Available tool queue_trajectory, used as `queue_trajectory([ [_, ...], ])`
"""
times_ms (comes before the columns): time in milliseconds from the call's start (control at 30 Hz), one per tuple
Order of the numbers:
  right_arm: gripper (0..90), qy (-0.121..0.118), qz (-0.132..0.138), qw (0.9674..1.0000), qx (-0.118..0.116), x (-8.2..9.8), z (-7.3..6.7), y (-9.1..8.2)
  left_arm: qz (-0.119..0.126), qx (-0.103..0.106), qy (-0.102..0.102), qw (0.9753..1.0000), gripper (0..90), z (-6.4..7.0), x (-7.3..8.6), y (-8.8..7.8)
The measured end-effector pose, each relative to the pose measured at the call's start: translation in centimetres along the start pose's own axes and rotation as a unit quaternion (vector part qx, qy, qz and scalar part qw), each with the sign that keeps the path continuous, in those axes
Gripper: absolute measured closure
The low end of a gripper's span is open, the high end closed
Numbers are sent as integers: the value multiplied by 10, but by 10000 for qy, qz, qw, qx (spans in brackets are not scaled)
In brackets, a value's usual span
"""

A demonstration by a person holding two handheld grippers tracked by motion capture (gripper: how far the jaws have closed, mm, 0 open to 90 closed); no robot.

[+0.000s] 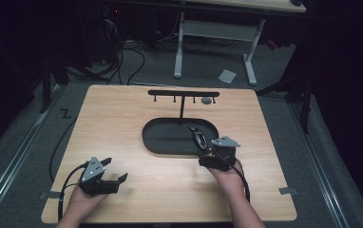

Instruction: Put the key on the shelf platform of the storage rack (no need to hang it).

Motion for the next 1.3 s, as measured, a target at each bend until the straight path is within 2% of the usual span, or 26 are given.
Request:
queue_trajectory([
  [100, 82, -39, 7, 10000, 7, 4, 2, -6, -6, -15, 23, 10000, 145, 0, 1, 1],
  [167, 79, -70, 122, 9999, 16, 8, 4, -15, -10, -20, 28, 10000, 144, 0, 1, 1],
  [500, 54, 30, 313, 9994, 109, 28, 13, -47, -12, -107, 40, 9999, 142, -2, 2, 0],
  [667, 57, -17, 222, 9995, 213, 40, 13, -57, -18, -128, 27, 9999, 141, -2, 2, 0],
  [833, 65, -22, 452, 9985, 318, 55, 8, -73, -15, -125, 39, 9999, 141, 0, 2, -2],
  [933, 65, -17, 390, 9986, 361, 57, 8, -75, -33, -101, 62, 9999, 141, 1, 3, -1],
  [1000, 65, -82, 458, 9981, 394, 54, 9, -75, -85, -74, 71, 9999, 141, 2, 4, 0],
  [1300, 66, 31, 477, 9980, 418, 54, 14, -70, -71, -107, 71, 9999, 141, 0, 5, -1],
])
Point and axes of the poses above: each handheld gripper's, and its own axes: y roughly forward along the jaws, x roughly out of its underside, z roughly to its right, the point moved 9 cm from there along y, roughly forward along the jaws, and after that the axes turned 15 degrees about z, right-handed, at the moved point
